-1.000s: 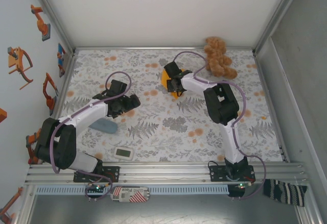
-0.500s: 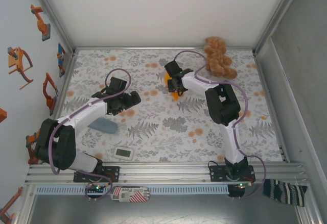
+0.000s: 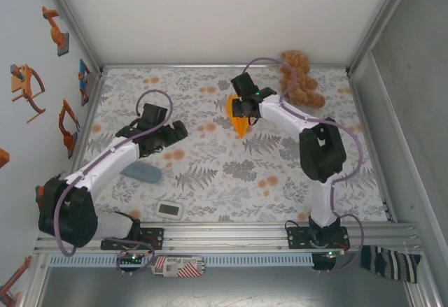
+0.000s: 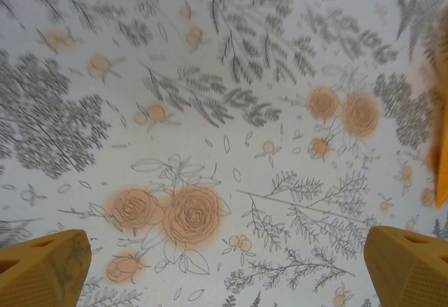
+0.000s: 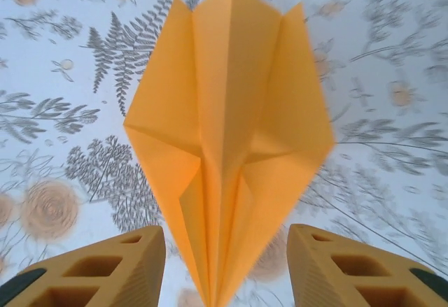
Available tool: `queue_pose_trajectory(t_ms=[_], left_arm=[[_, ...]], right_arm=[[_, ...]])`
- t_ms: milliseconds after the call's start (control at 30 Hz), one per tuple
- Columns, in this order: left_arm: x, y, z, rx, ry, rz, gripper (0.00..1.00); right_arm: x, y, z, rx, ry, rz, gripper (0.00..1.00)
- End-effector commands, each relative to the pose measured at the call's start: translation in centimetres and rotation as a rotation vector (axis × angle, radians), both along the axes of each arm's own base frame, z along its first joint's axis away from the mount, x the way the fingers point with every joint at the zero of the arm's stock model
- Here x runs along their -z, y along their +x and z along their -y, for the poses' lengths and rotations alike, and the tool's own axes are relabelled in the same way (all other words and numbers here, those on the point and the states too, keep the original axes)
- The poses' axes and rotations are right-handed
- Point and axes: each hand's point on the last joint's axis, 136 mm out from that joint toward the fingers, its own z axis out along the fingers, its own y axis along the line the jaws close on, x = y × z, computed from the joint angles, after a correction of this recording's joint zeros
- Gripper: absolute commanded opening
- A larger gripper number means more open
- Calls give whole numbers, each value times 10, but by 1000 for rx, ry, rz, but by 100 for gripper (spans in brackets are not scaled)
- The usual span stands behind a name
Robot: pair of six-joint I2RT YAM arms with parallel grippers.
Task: Fold a paper plane with a square sheet of paper (pick it up from the middle)
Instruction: Move the paper plane to the top-center of the table, then reset both arms
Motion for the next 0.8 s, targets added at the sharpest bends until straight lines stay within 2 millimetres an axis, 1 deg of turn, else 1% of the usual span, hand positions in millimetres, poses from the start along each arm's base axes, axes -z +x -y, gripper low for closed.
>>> queue_pose_trajectory(t_ms=[0, 67, 100, 133, 167, 200, 267, 333, 400, 467, 533, 567, 633, 667, 700, 767], left_arm=[[-41, 2, -35, -65, 114, 137, 98], [-54, 0, -54, -114, 158, 209, 96], [-61, -1, -64, -144, 178, 251, 96], [-67, -2, -72, -170, 191, 291, 96], [-72, -4, -82, -200, 210, 334, 96], [-74, -7, -92, -230, 231, 374, 96], [-78, -12, -112, -285, 286, 445, 96], [-81, -18, -128, -333, 331, 507, 96], [-81, -22, -140, -357, 378, 545, 96], [-76, -25, -150, -355, 450, 582, 96], [-70, -26, -154, -345, 496, 613, 96], [-66, -24, -153, -314, 505, 621, 96], [-58, -20, -145, -225, 508, 627, 96], [-56, -18, -144, -220, 506, 636, 96], [-53, -16, -143, -207, 498, 643, 96], [-41, -8, -138, -151, 478, 647, 96]], right_arm=[[-65, -9, 35, 49, -38, 164, 56], [-84, -20, 60, 88, -67, 240, 64], [-90, -27, 77, 120, -97, 270, 68], [-98, -32, 90, 145, -116, 300, 72], [-106, -39, 108, 185, -151, 336, 78], [-111, -46, 125, 221, -184, 365, 86], [-116, -61, 160, 309, -230, 406, 95], [-118, -73, 191, 393, -256, 436, 99], [-111, -86, 220, 482, -279, 457, 99], [-101, -96, 247, 560, -272, 477, 99], [-89, -103, 264, 600, -260, 499, 99], [-81, -105, 272, 620, -253, 521, 99], [-68, -105, 278, 591, -241, 571, 99], [-58, -106, 283, 589, -222, 585, 99], [-50, -108, 288, 602, -201, 578, 99], [-34, -109, 298, 621, -157, 535, 99]])
